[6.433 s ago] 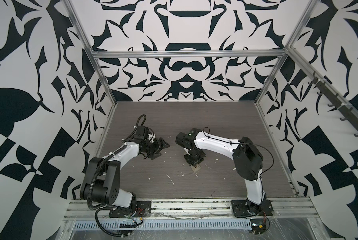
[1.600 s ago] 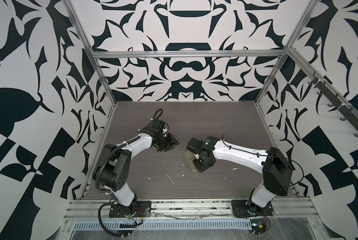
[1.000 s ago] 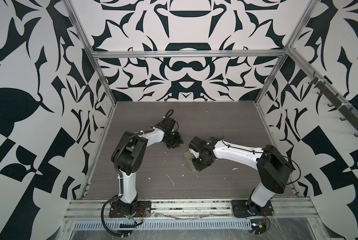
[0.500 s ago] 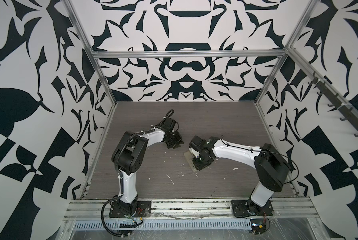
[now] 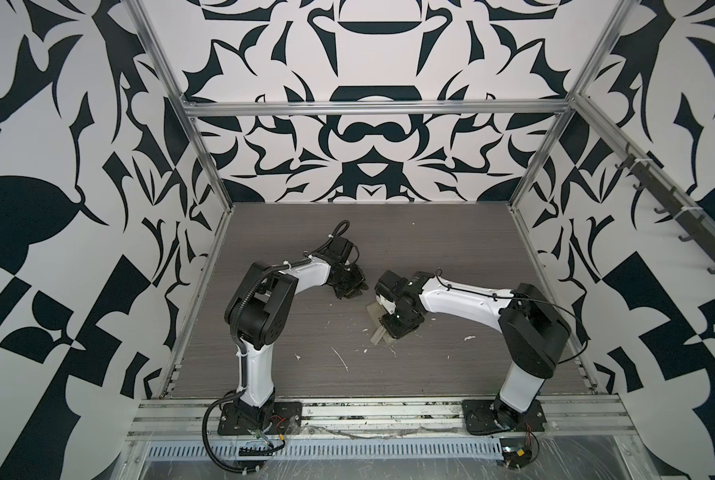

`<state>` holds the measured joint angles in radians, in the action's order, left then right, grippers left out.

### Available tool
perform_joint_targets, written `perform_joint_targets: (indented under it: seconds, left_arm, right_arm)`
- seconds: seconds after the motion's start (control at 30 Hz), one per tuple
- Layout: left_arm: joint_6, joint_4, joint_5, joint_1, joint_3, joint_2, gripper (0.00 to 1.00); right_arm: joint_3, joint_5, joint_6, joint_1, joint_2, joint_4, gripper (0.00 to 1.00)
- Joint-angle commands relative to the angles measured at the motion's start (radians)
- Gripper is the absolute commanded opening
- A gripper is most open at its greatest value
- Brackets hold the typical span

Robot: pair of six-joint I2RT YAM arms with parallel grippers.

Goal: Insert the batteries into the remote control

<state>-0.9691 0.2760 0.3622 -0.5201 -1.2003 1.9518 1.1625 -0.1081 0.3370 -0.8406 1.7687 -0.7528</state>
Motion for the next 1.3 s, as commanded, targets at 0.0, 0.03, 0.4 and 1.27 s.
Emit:
perform_joint_targets:
  seconds: [0.0,0.03,0.4,1.27]
  left_arm:
    - [-0.003,0.002,-0.001,-0.008,0.007,0.005,0.28]
    - [-0.003,0.0,-0.001,-0.008,0.01,0.003,0.29]
    - [0.198,0.116,-0.063,-0.016,0.079,-0.217,0.5]
    - [0.633,0.209,-0.169,-0.351,0.238,-0.249,0.86]
  right_arm:
    - [0.031,0.008,-0.001,0.002,-0.018,-0.023,0.31]
    - [0.031,0.007,-0.002,0.002,-0.026,-0.026,0.31]
    - [-0.005,-0.034,-0.031,0.002,-0.242,0.007,0.49]
    - [-0.276,-0.133,0.174,0.203,-0.498,0.093,0.62]
